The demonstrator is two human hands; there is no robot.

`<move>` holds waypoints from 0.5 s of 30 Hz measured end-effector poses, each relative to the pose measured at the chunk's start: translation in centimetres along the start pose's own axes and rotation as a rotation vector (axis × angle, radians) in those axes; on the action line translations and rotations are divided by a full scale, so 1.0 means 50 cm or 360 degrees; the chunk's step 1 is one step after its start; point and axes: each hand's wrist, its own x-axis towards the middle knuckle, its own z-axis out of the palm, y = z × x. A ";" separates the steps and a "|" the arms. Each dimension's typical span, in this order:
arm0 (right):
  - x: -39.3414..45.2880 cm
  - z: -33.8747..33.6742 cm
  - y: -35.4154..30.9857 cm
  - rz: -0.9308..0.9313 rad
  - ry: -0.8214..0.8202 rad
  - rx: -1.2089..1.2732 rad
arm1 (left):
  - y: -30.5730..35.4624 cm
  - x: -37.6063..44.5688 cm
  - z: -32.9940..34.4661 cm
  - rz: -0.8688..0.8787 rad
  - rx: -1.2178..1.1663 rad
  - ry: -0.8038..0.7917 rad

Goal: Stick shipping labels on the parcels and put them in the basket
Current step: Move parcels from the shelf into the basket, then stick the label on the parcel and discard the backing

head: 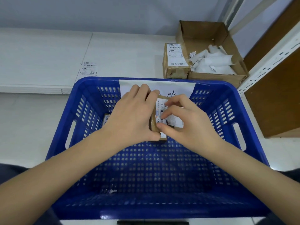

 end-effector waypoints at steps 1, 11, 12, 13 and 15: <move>0.000 0.001 -0.001 -0.0028 0.0016 -0.0030 | 0.000 0.000 0.000 -0.0003 0.0013 -0.0006; 0.001 0.002 -0.011 -0.0241 0.0105 -0.0299 | 0.003 0.001 0.011 -0.0029 -0.0001 -0.0041; 0.001 0.003 -0.011 -0.0257 0.0104 -0.0325 | 0.004 0.001 0.013 -0.0032 -0.0014 -0.0047; 0.001 0.002 -0.011 -0.0274 0.0099 -0.0362 | 0.006 0.000 0.013 -0.0035 -0.0025 -0.0051; 0.000 0.001 -0.008 -0.0307 0.0086 -0.0429 | 0.009 0.002 0.014 -0.0029 -0.0038 -0.0058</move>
